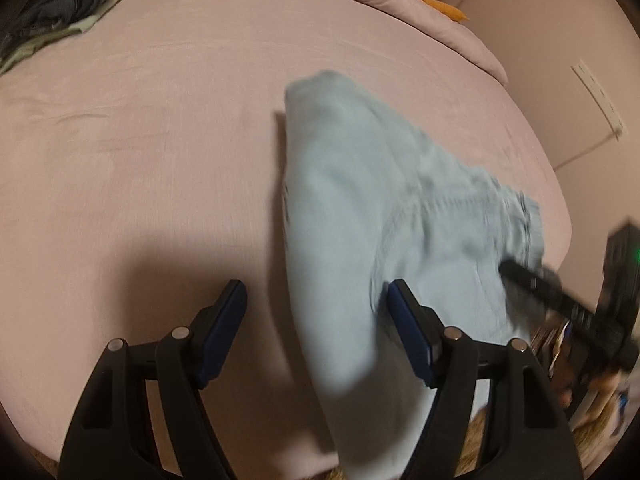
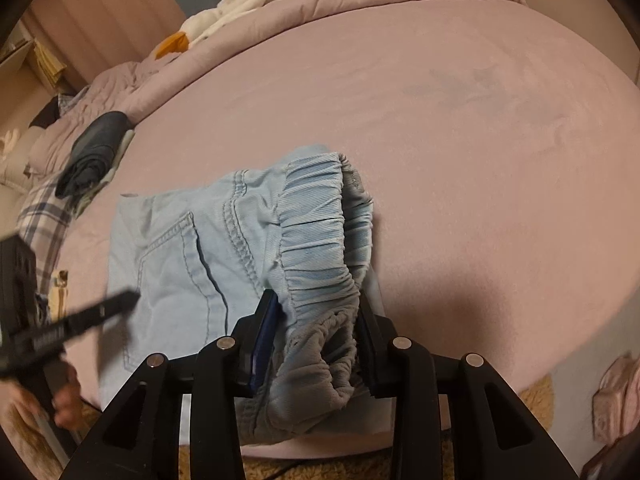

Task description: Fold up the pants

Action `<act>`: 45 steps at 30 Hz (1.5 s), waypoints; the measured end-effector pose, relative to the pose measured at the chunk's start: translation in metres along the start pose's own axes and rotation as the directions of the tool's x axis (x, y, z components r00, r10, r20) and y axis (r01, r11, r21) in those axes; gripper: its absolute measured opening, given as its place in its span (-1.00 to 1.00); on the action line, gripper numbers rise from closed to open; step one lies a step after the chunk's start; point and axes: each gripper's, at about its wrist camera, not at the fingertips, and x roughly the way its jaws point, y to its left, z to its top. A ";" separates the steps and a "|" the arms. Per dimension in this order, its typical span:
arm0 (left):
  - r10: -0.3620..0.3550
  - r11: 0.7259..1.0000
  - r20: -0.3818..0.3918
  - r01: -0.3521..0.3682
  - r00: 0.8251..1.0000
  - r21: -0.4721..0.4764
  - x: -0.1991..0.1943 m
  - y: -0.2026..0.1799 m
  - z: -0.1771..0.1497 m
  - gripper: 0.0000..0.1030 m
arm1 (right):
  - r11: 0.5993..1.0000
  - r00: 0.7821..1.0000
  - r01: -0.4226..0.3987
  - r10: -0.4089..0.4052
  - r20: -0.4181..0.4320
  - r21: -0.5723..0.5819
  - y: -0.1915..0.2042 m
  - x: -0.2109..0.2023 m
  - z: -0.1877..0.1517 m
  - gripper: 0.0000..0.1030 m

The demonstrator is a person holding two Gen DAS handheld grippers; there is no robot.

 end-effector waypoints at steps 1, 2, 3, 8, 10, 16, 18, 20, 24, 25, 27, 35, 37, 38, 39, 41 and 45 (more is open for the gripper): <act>0.000 1.000 -0.003 0.000 1.000 0.010 -0.001 -0.003 -0.004 0.41 | 1.000 1.000 -0.001 0.001 0.002 0.000 -0.001 0.000 0.000 -0.33; -0.006 1.000 -0.009 0.006 1.000 0.017 -0.002 -0.005 -0.010 0.41 | 1.000 1.000 -0.001 0.001 0.003 0.001 -0.002 0.000 0.000 -0.33; -0.015 1.000 -0.013 0.015 1.000 0.021 -0.003 -0.008 -0.015 0.41 | 1.000 1.000 0.000 0.000 0.004 0.001 -0.003 -0.001 -0.001 -0.33; -0.076 0.997 -0.058 0.077 0.995 0.017 -0.007 -0.014 -0.028 0.10 | 1.000 1.000 0.000 0.000 0.006 -0.008 -0.002 -0.007 -0.002 -0.33; -0.108 0.994 -0.081 0.109 0.991 0.017 -0.006 -0.017 -0.033 -0.08 | 1.000 1.000 0.003 -0.003 0.015 -0.017 0.003 -0.012 -0.002 -0.37; -0.112 0.993 -0.097 0.115 0.989 0.023 -0.008 -0.016 -0.045 -0.13 | 1.000 1.000 0.013 -0.012 0.019 -0.023 0.006 -0.022 -0.006 -0.39; -0.118 0.993 -0.102 0.120 0.988 0.017 -0.007 -0.014 -0.043 -0.13 | 1.000 1.000 0.023 -0.023 -0.008 -0.013 0.002 -0.013 -0.006 -0.39; -0.114 0.993 -0.103 0.116 0.988 0.021 -0.009 -0.011 -0.047 -0.12 | 0.999 0.999 0.032 -0.032 -0.027 0.002 -0.003 -0.005 -0.006 -0.38; -0.109 0.994 -0.105 0.111 0.988 0.021 -0.013 -0.010 -0.052 -0.10 | 1.000 0.999 0.027 -0.027 -0.034 0.008 -0.006 -0.001 -0.003 -0.27; -0.109 0.994 -0.105 0.111 0.988 0.018 -0.013 -0.010 -0.052 -0.10 | 1.000 0.999 0.028 -0.028 -0.036 0.010 -0.007 0.000 -0.003 -0.24; -0.107 0.994 -0.102 0.109 0.989 0.019 -0.013 -0.017 -0.051 -0.10 | 1.000 0.999 0.024 -0.023 -0.035 0.017 -0.009 0.001 -0.004 -0.22; -0.071 0.997 -0.045 0.071 0.996 0.010 -0.036 -0.016 -0.040 0.19 | 0.998 0.998 0.053 -0.052 -0.027 0.036 -0.019 -0.016 -0.002 0.38; -0.052 0.999 0.004 0.052 0.999 0.018 -0.042 -0.014 -0.035 0.53 | 0.998 0.999 0.034 -0.034 0.005 0.047 -0.025 -0.027 0.001 0.39; -0.039 0.999 0.020 0.038 0.999 0.021 -0.043 -0.013 -0.032 0.54 | 0.998 1.000 0.025 -0.026 0.016 0.053 -0.028 -0.031 0.003 0.41; -0.032 0.999 0.021 0.031 0.999 0.021 -0.042 -0.012 -0.029 0.54 | 0.998 0.999 0.013 -0.015 0.028 0.063 -0.033 -0.034 0.004 0.51; -0.048 0.999 0.004 0.048 0.999 0.008 -0.034 -0.008 -0.025 0.54 | 0.996 0.999 -0.018 0.014 0.038 0.082 -0.041 -0.037 0.006 0.57; -0.073 0.997 -0.039 0.072 0.997 -0.016 -0.014 -0.007 -0.020 0.51 | 0.986 0.992 -0.125 0.126 0.000 0.112 -0.050 -0.023 0.004 0.57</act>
